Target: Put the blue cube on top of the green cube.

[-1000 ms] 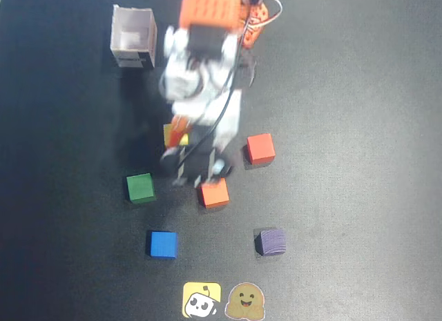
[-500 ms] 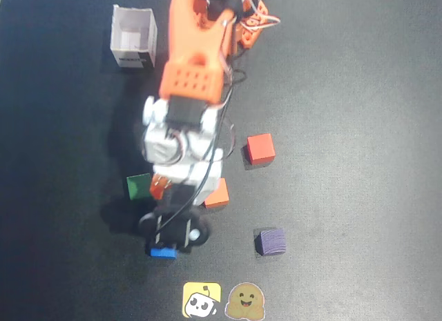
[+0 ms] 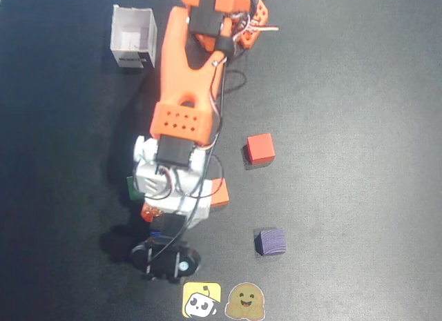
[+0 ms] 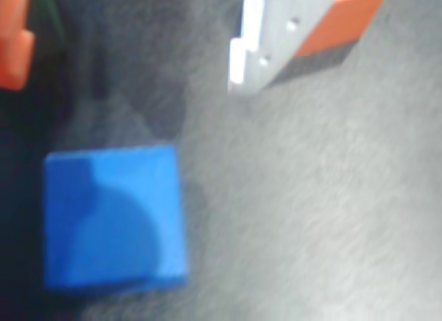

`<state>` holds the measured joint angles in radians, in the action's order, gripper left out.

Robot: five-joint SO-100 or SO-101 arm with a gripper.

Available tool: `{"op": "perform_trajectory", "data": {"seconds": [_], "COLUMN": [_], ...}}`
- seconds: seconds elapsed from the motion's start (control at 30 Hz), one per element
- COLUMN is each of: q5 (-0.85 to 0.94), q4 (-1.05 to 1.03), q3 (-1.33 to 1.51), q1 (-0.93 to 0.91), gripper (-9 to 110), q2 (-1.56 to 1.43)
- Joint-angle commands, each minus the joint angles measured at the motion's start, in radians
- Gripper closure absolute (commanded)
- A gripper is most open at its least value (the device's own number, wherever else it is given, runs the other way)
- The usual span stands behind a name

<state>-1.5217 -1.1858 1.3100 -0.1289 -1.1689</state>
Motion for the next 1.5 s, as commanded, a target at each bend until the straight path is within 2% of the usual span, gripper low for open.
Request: {"op": "perform_trajectory", "data": {"seconds": [0.0,1.1,1.47], "q5": [0.000,0.012,0.006], "q4": [0.002,0.101,0.107], "q3": [-0.080,-0.196,-0.199], "q1": [-0.002,-0.029,-0.035], "gripper": [78,80,93], "q2": [0.015,0.218,0.238]}}
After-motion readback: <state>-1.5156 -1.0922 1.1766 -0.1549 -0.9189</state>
